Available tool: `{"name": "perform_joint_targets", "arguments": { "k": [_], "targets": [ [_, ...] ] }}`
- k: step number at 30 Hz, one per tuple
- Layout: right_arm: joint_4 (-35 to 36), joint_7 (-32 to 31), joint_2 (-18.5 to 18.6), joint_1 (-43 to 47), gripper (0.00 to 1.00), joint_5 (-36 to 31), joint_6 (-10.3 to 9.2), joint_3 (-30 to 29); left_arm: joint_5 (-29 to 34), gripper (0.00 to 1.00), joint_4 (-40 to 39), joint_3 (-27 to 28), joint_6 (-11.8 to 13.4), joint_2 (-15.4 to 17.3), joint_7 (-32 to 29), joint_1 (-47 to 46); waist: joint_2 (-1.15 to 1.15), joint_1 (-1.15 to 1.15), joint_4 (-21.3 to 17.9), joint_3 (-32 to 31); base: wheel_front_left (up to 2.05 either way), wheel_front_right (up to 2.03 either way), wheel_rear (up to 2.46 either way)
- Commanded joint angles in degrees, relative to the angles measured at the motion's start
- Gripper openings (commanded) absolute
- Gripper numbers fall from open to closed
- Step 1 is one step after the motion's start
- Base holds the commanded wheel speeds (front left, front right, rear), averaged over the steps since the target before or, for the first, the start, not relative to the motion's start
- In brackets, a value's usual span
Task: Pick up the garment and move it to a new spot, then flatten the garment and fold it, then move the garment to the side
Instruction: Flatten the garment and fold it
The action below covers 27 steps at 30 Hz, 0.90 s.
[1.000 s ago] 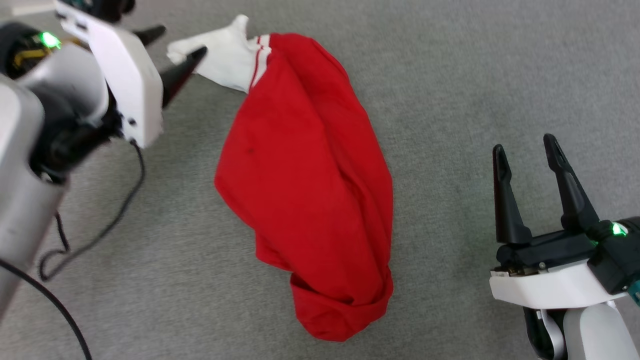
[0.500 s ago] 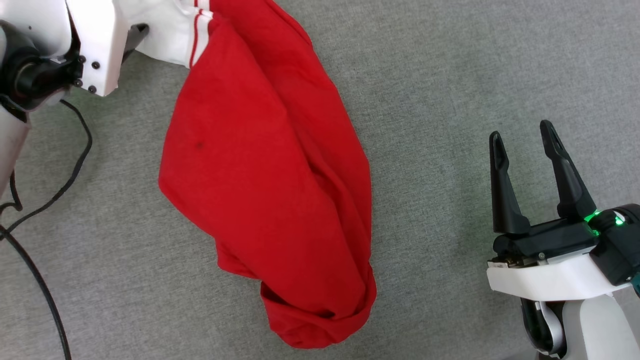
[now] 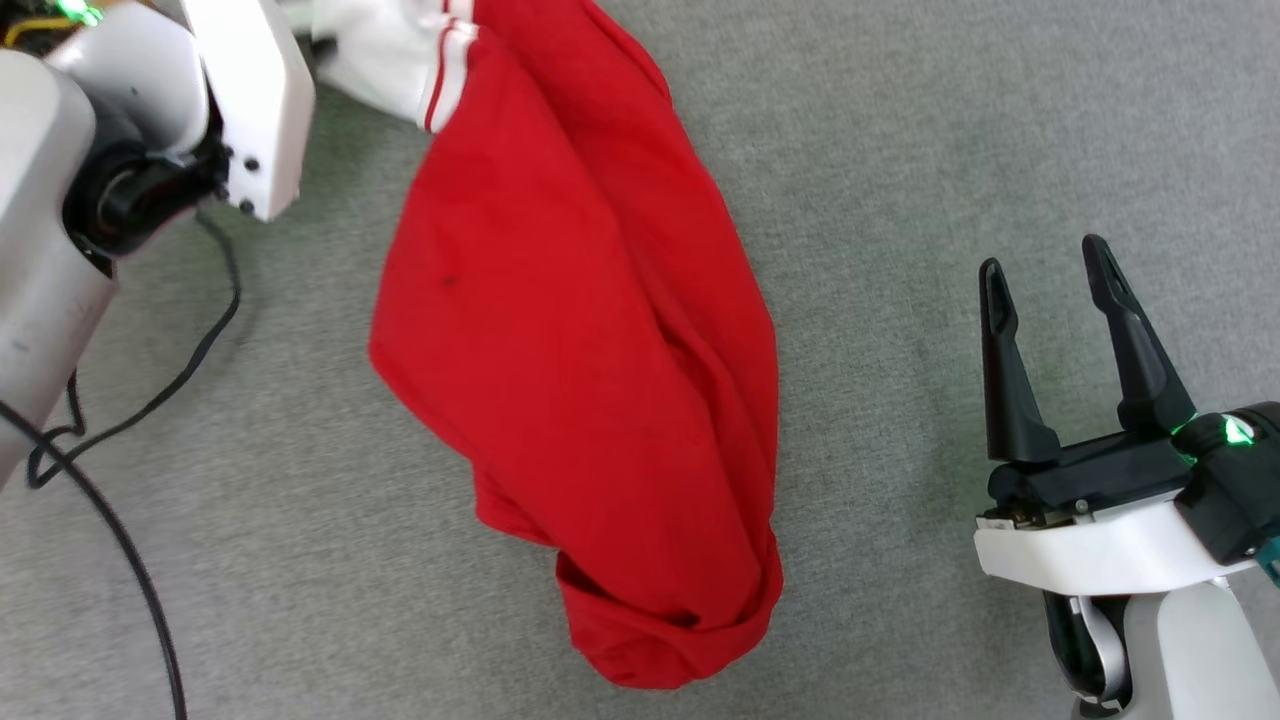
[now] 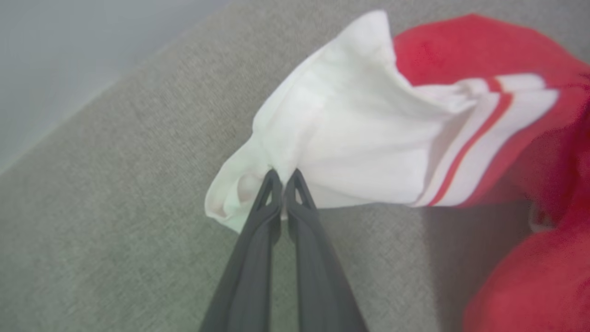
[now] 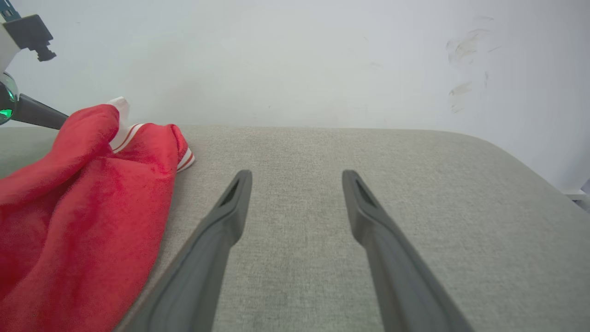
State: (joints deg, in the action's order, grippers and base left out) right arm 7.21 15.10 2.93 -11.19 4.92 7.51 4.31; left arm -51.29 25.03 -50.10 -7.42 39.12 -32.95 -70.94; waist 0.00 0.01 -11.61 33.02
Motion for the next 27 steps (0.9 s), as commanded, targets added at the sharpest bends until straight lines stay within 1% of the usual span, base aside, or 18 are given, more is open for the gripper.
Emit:
{"name": "perform_joint_targets", "arguments": {
  "k": [1, 3, 9, 11, 13, 18, 23, 27],
  "targets": [
    [-0.23, 0.1, -0.1, -0.42, 1.0, -0.42, -0.04, -0.13, -0.42, 0.0, 0.5, 0.78, -0.04, -0.29, 2.68, 0.02, 0.0, -0.01, 1.24, -1.51, 0.0, 0.0, 0.0],
    [-0.72, 0.1, -0.1, 0.09, 1.0, -1.07, -0.04, -0.19, -0.94, 0.0, 0.77, 0.79, -0.04, -0.51, 7.04, 1.02, 0.0, -0.01, 2.28, -3.29, 0.0, 0.0, 0.0],
    [-2.55, 0.1, -0.1, 1.98, 1.0, -2.64, -0.04, -0.8, -1.12, 0.0, 1.82, 1.41, 0.01, 1.43, 21.07, 4.5, 0.0, -0.01, 5.72, -9.75, 0.0, 0.0, 0.0],
    [-3.06, 0.1, -0.1, 2.73, 1.0, -2.96, -0.04, -0.88, -1.81, 0.0, 1.86, 1.48, 0.01, 1.86, 25.05, 6.65, 0.0, -0.01, 7.02, -11.96, 0.0, 0.0, 0.0],
    [-3.43, 0.1, -0.1, 3.46, 1.0, -3.24, -0.04, -0.77, -2.5, 0.0, 1.59, 1.53, 0.02, 2.95, 28.33, 8.93, 0.0, -0.01, 8.28, -13.95, 0.0, 0.0, 0.0],
    [-4.64, 0.1, -0.09, 5.29, 1.0, -3.91, -0.04, -0.52, -4.56, 0.0, 0.14, 1.38, 0.01, 5.94, 34.69, 16.52, 0.0, -0.01, 10.85, -17.9, 0.0, 0.0, 0.0],
    [-5.47, 0.09, -0.1, 6.69, 1.0, -4.05, -0.04, -0.39, -7.19, 0.0, -1.59, 0.94, 0.26, 8.59, 38.59, 25.83, 0.0, -0.01, 12.73, -20.91, 0.0, 0.0, 0.0],
    [-6.23, 0.09, -0.09, 7.61, 1.0, -3.94, -0.04, -0.2, -9.47, 0.0, -1.32, 0.04, 0.35, 9.08, 41.29, 33.4, 0.0, -0.01, 13.49, -22.78, 0.0, 0.0, 0.0]
  ]
}}
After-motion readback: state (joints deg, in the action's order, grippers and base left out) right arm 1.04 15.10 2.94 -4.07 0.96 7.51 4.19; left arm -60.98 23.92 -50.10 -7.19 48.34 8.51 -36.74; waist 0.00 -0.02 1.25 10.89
